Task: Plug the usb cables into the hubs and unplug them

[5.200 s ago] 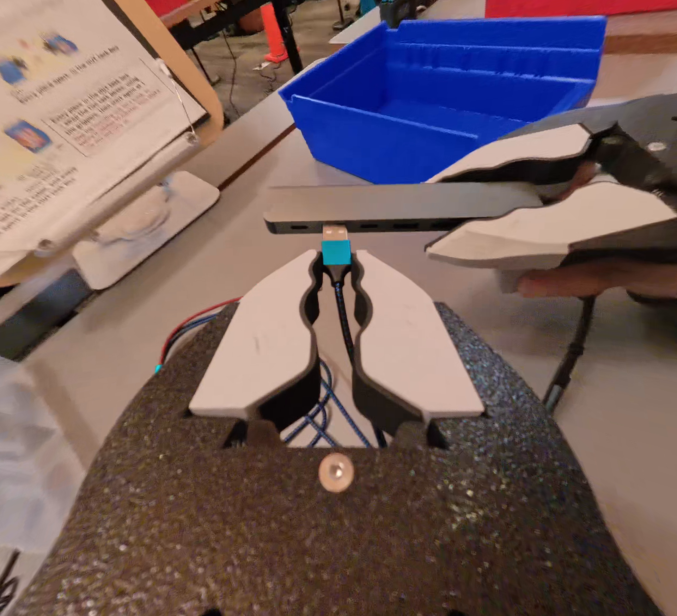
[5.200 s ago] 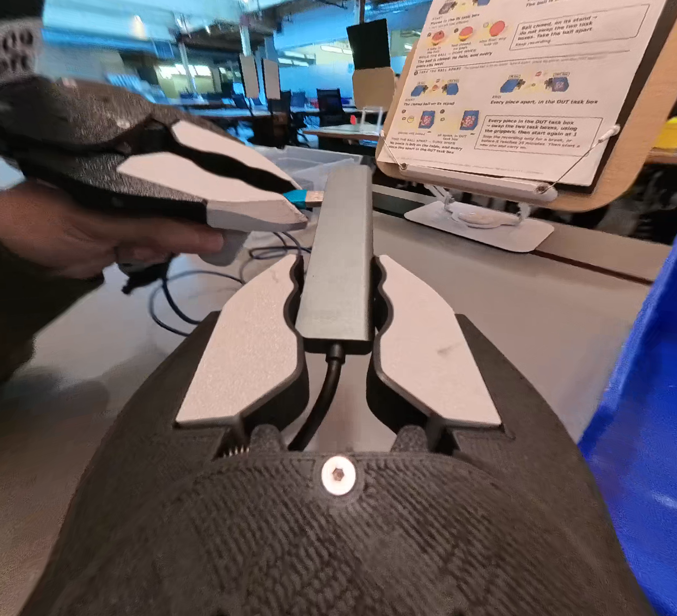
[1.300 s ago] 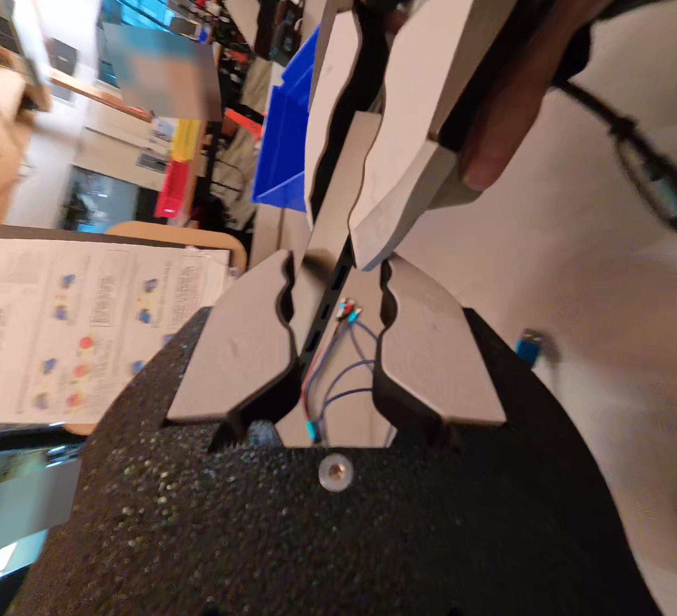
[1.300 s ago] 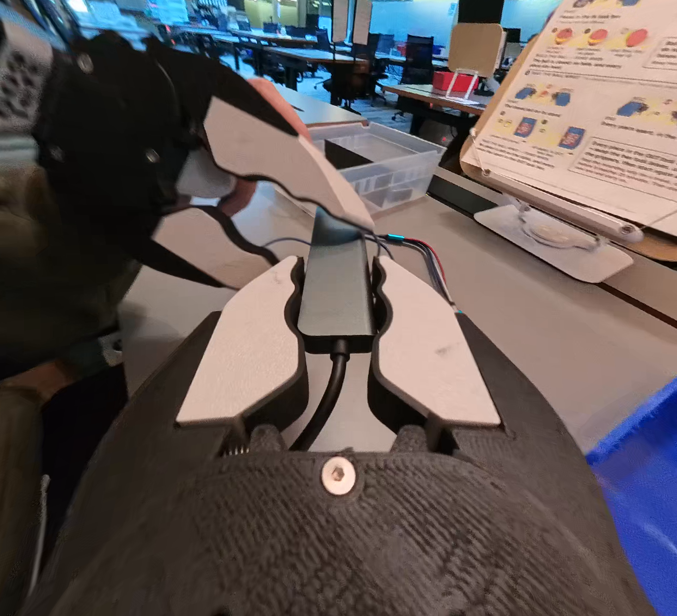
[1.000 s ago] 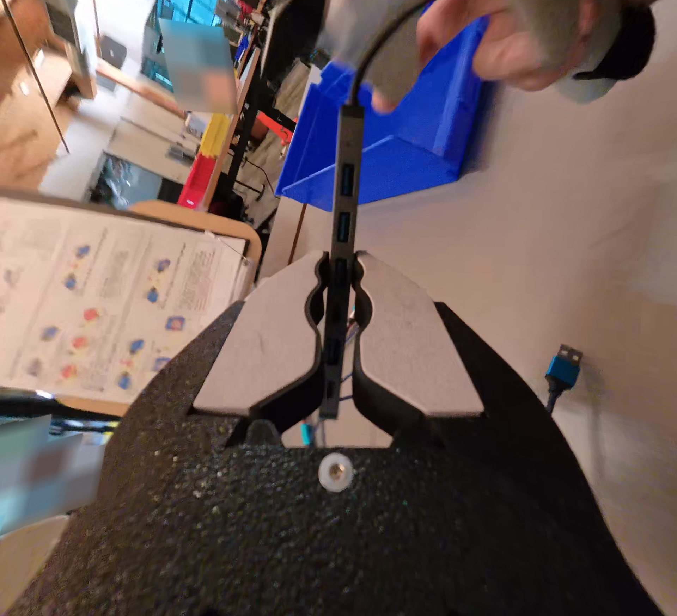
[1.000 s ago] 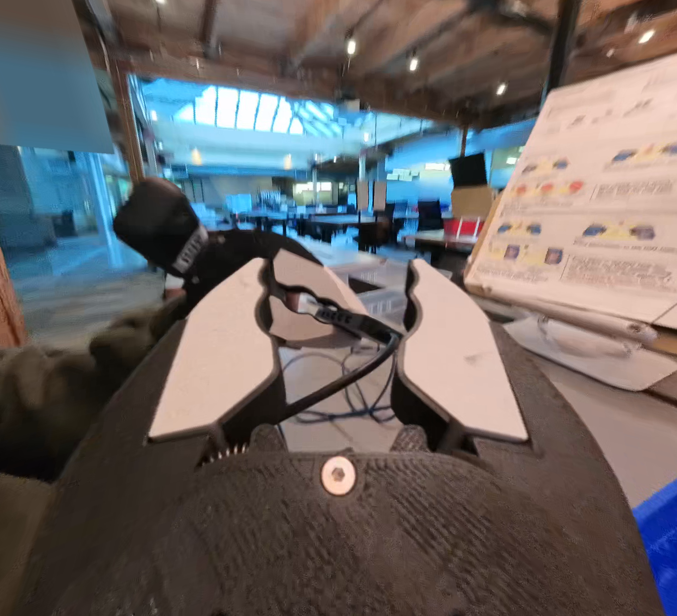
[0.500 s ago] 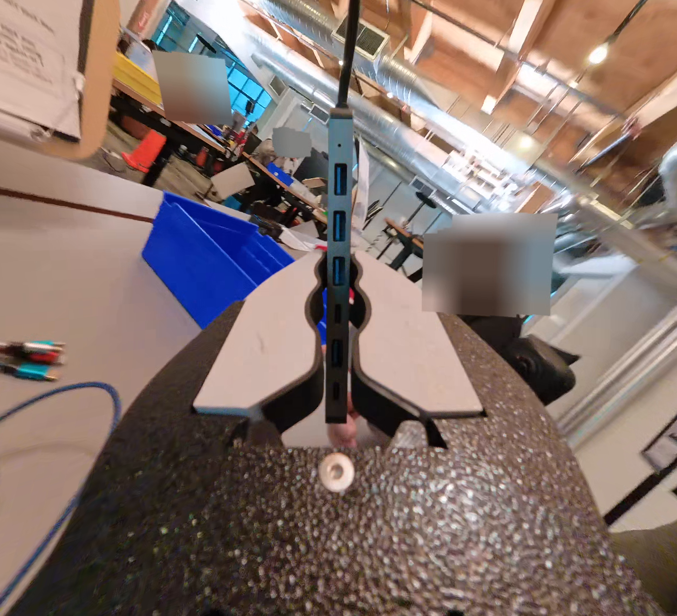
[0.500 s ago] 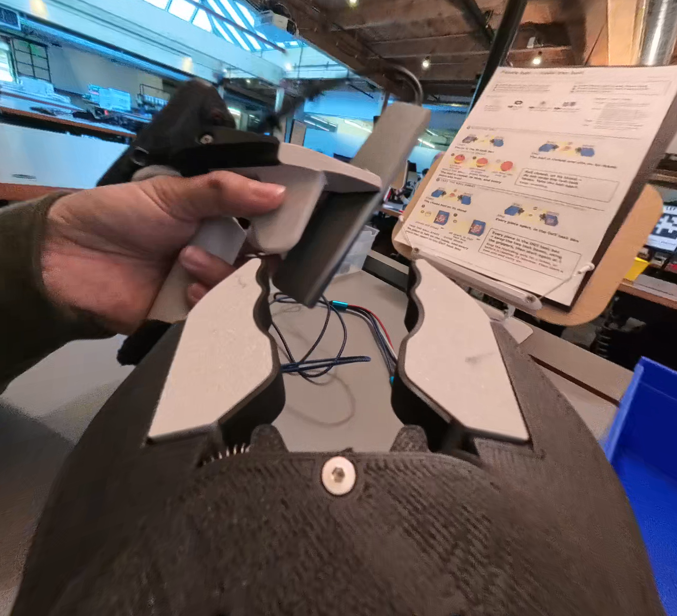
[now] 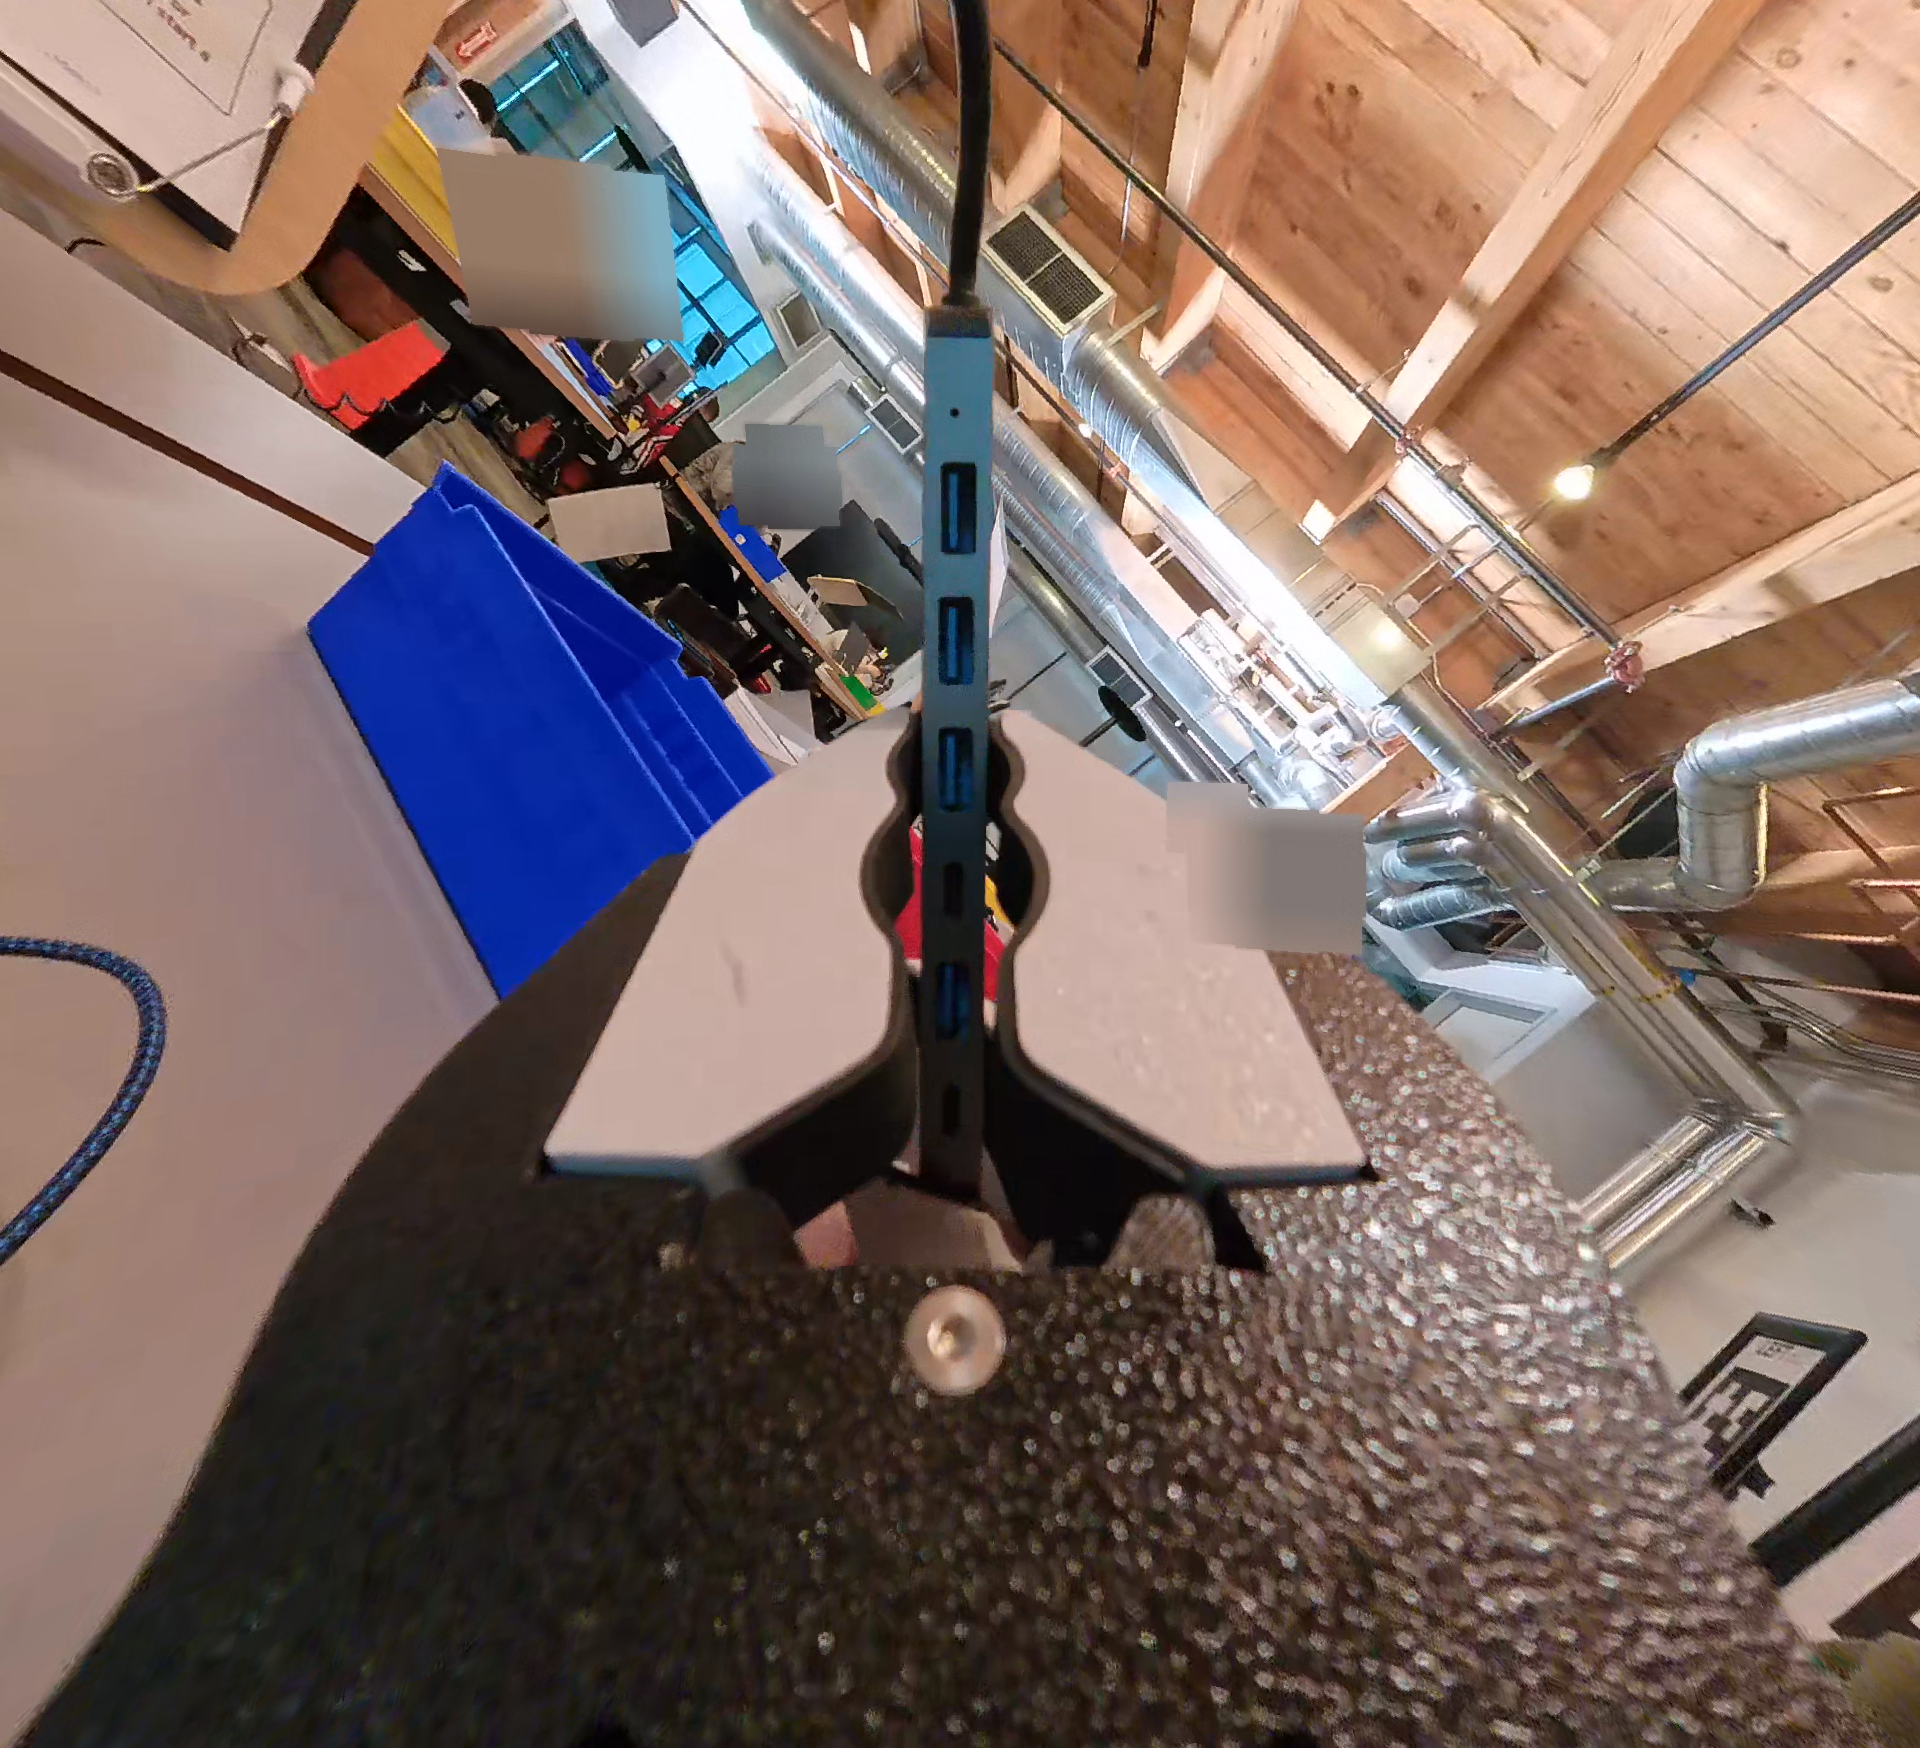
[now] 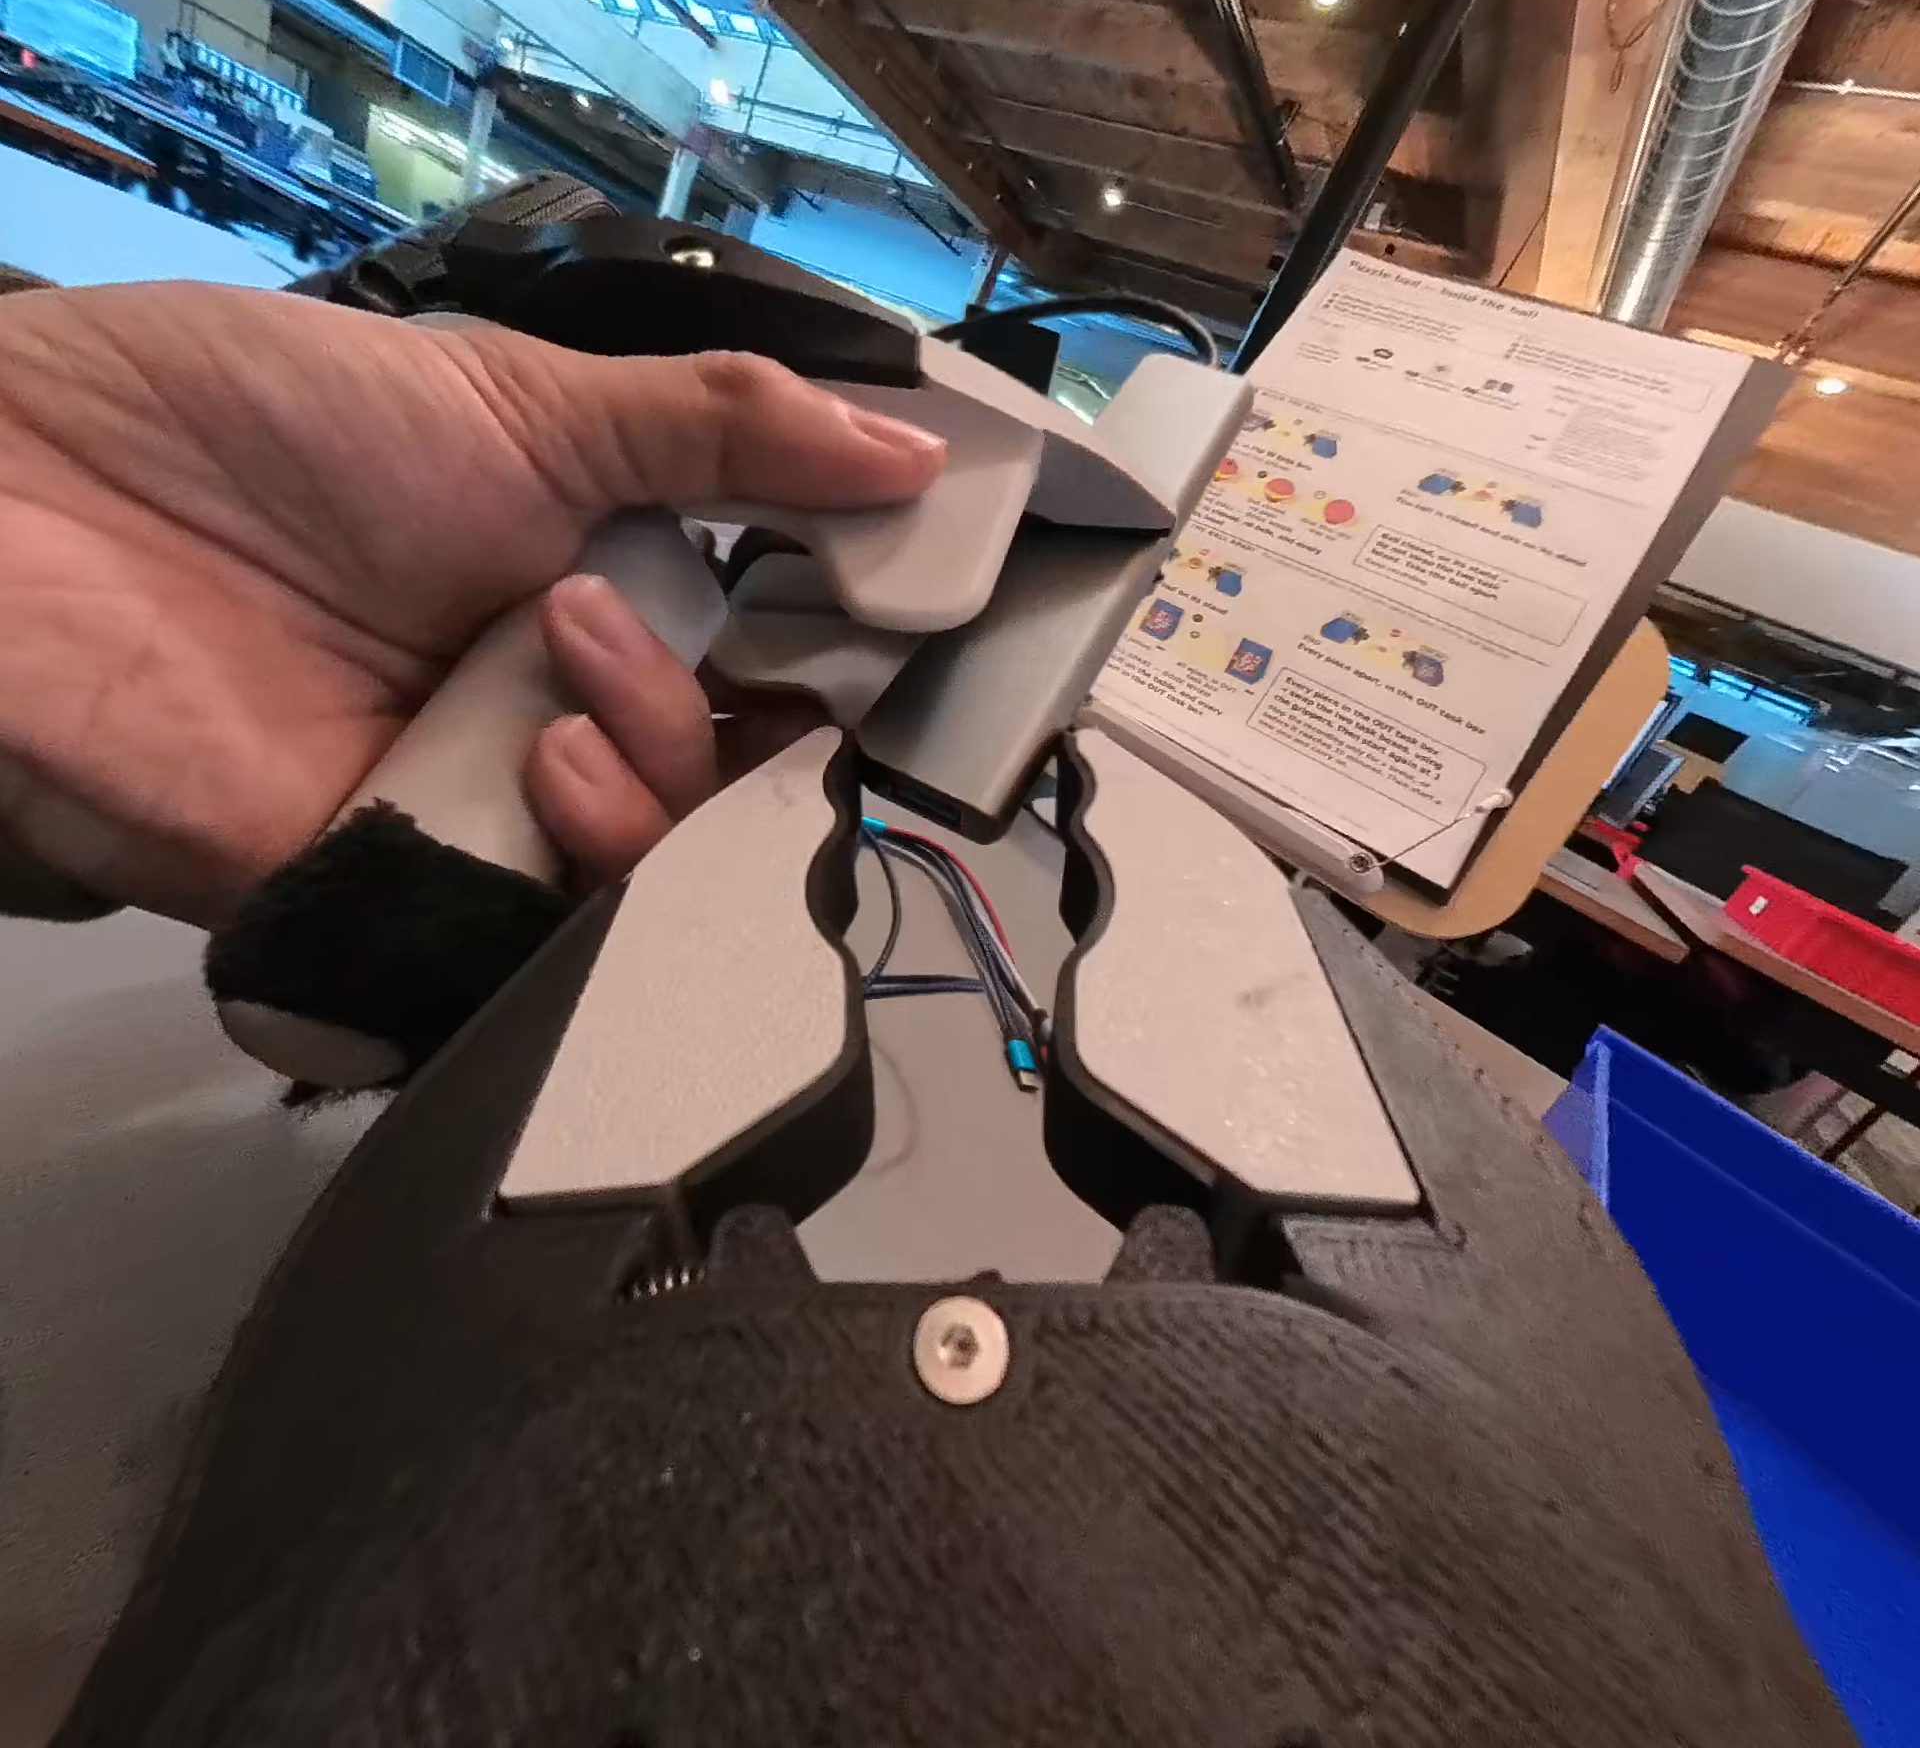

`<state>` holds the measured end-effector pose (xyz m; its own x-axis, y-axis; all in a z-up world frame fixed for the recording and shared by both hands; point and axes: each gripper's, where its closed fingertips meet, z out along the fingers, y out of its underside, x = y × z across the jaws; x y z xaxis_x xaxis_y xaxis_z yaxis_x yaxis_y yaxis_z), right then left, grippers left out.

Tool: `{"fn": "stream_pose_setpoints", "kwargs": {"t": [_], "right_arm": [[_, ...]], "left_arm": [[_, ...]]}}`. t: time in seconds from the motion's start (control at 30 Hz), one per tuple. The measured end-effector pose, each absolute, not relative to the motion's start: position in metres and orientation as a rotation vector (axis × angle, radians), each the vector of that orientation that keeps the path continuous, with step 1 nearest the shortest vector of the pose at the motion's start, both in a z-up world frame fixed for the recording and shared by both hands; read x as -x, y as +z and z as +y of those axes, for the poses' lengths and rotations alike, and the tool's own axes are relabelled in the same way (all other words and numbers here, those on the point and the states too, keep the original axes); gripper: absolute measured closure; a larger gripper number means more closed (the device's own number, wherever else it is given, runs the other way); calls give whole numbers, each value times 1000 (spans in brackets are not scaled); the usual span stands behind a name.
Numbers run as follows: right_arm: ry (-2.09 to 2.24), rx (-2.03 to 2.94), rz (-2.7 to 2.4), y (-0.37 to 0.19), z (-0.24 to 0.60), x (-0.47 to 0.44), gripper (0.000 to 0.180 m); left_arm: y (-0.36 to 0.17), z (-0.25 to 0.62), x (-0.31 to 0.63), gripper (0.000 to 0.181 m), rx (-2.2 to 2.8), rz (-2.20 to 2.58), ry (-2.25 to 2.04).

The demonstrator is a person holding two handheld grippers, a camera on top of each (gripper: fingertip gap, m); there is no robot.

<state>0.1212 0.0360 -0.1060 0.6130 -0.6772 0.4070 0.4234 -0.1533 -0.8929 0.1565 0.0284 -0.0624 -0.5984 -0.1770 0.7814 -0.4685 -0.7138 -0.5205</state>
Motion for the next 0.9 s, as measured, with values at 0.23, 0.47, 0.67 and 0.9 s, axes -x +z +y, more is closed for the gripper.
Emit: {"fn": "stream_pose_setpoints", "kwargs": {"t": [0.23, 0.47, 0.67, 0.9], "right_arm": [[-905, 1346, 196, -97, 30, -115, 146], [-677, 1168, 266, -70, -14, -119, 180], [-520, 1439, 325, -115, -5, -139, 168], [-680, 1537, 422, -128, -42, -159, 148]], "left_arm": [[-58, 26, -152, 168, -1158, -1326, 2445], [-61, 50, -147, 129, -855, -2226, 2404], [-96, 50, -158, 149, -765, -2435, 2353], [-153, 61, -170, 142, -808, -2923, 1837]]}}
